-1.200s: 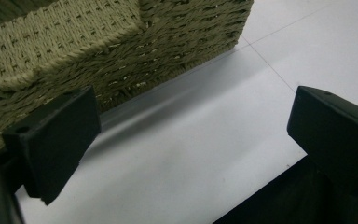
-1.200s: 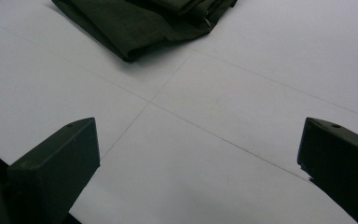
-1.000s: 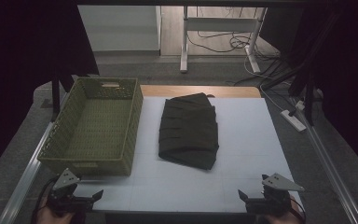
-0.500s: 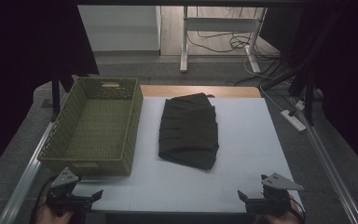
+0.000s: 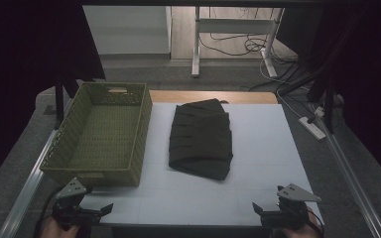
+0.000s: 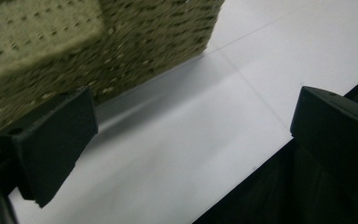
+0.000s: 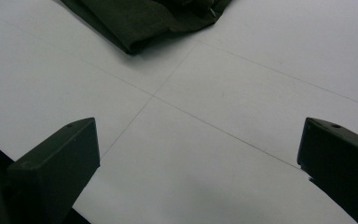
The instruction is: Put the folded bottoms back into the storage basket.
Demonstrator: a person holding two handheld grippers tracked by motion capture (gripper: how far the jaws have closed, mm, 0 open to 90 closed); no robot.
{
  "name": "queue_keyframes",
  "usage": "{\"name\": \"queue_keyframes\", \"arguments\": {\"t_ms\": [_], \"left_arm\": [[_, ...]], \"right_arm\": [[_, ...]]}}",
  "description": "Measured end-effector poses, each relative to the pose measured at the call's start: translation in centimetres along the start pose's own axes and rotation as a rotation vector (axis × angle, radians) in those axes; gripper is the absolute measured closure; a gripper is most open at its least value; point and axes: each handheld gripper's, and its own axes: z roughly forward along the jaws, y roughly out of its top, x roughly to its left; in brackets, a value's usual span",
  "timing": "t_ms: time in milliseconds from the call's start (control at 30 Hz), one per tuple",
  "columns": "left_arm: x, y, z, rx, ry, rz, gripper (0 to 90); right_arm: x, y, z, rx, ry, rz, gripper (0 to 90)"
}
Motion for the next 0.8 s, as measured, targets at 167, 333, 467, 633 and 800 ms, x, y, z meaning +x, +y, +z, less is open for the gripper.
{"name": "queue_keyframes", "arguments": {"t_ms": [167, 333, 467, 633, 800], "left_arm": [[-0.9, 0.8, 0.5, -0.019, -0.022, 0.058, 0.6], [-1.8, 1.4, 1.4, -0.007, -0.056, 0.088, 0.9], [-2.4, 2.0, 2.0, -0.011, -0.085, 0.089, 0.7], [-3.4, 2.9, 2.5, -0.038, -0.11, 0.101, 0.4], [-4.7, 4.0, 3.5, -0.059, -0.165, 0.114, 0.4]], "right_arm": [[0.0, 0.0, 0.0, 0.0, 0.004, -0.001, 0.0], [0.0, 0.0, 0.0, -0.001, 0.009, -0.003, 0.0], [0.0, 0.0, 0.0, 0.002, 0.011, -0.006, 0.0], [0.1, 0.0, 0.1, 0.006, 0.016, -0.013, 0.0], [0.1, 0.0, 0.1, 0.009, 0.017, -0.017, 0.0]]}}
